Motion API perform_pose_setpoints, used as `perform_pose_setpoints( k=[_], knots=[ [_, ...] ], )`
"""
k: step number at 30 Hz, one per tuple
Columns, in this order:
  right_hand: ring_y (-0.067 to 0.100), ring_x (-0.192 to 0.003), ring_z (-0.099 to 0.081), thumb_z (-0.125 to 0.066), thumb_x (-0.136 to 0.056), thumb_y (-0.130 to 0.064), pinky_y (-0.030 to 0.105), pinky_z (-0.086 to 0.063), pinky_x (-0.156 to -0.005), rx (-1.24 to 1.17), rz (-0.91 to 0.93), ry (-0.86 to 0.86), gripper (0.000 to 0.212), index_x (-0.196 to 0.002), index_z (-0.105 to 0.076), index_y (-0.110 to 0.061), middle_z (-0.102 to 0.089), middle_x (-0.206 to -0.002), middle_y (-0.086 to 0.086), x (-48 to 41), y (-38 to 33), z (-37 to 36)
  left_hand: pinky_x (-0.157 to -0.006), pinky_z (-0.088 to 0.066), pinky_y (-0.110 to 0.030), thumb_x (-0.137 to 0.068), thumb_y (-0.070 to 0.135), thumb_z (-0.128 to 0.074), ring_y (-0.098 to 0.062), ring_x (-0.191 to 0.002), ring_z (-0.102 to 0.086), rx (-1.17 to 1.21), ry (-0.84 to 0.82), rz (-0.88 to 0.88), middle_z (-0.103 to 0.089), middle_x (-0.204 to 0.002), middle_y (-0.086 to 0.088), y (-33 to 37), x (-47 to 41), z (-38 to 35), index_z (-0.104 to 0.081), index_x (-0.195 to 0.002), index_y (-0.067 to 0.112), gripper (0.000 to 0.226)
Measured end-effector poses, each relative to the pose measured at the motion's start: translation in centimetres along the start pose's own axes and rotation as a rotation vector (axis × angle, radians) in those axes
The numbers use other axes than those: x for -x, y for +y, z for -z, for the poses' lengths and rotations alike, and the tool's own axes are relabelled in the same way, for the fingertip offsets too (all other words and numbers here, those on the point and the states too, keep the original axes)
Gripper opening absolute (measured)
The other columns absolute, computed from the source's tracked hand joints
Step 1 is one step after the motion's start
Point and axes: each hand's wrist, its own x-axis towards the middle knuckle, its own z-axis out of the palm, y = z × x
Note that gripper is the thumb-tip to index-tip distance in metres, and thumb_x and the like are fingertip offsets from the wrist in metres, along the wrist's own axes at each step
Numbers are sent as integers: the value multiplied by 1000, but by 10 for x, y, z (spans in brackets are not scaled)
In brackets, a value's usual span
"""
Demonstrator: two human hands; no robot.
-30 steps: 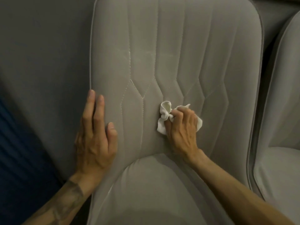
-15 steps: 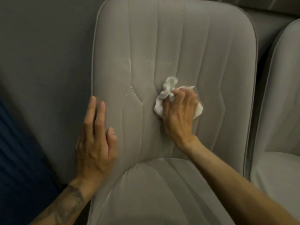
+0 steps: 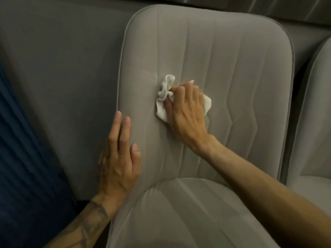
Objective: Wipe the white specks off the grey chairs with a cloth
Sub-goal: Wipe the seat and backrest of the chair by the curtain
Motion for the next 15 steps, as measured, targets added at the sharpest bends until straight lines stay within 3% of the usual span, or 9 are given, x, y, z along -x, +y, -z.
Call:
perform_pose_setpoints(
  k=[2,7,9,12,15],
  knots=[
    [28,-83,-45,-52,-98,-25,37,-29,-76,89,27,40,14,-97,-54,-11,-53,-94,15,-22,23,11,-105,-54,-48,-104,19,-39,-23,-154,-36,4,-3,4,-15,-175,0,1,1,-1,-29,-163,11,60],
    [31,-91,-51,-44,-101,-31,39,-34,-81,165,-310,263,25,-99,-55,-10,-55,-102,15,-75,35,11,-101,-57,-49,-105,21,-38,-17,-155,-32,8,-13,11,-16,-175,-1,-2,2,-1,-28,-164,13,61],
    [32,-89,-51,-47,-101,-27,41,-34,-80,105,-235,222,21,-98,-56,-8,-56,-99,17,-58,11,3,-99,-58,-49,-105,21,-38,-20,-154,-36,-4,-11,20,-15,-175,1,-2,2,-1,-27,-164,14,61],
    [31,-85,-50,-50,-100,-26,41,-36,-78,-11,16,-18,20,-96,-57,-8,-55,-96,16,-29,1,9,-96,-59,-51,-105,20,-39,-27,-151,-41,-2,-21,24,-15,-175,0,-2,2,-1,-28,-164,13,61],
    [30,-84,-51,-48,-100,-30,40,-34,-76,40,58,35,23,-96,-56,-9,-54,-95,15,-65,25,18,-96,-59,-48,-104,21,-39,-27,-151,-42,-5,-15,17,-15,-175,1,-1,2,-2,-28,-164,14,62]
  ],
)
